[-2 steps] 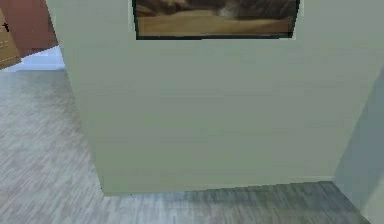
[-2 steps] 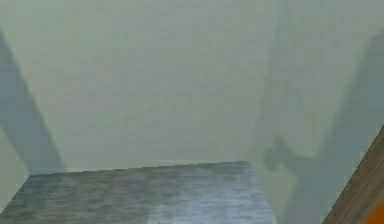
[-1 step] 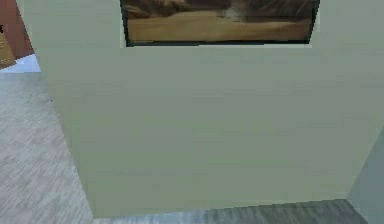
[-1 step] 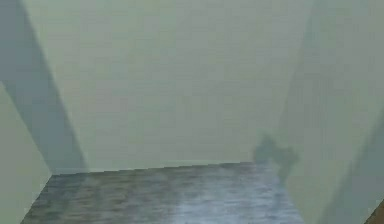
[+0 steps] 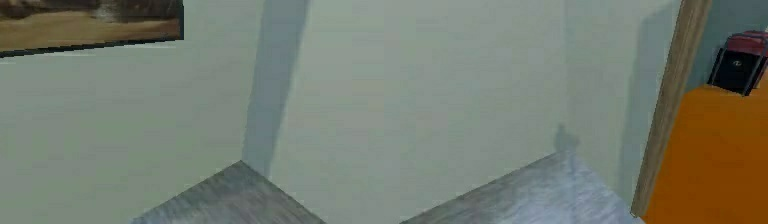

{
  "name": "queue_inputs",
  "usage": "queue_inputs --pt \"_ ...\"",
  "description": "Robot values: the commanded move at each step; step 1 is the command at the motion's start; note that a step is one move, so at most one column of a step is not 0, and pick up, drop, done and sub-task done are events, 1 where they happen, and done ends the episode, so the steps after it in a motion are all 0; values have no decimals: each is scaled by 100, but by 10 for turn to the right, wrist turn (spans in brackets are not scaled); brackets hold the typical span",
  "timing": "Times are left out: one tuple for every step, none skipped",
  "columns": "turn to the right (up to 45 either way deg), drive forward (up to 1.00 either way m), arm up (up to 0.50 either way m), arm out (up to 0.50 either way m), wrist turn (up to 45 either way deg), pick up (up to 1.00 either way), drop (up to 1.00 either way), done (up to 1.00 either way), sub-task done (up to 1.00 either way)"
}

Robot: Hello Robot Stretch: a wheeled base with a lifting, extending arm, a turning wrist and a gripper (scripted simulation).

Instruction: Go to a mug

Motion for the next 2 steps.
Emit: queue_inputs --pt "0 40 0 0 0 0 0 0 0" --pt "-450 0 0 0 0 0 0 0 0"
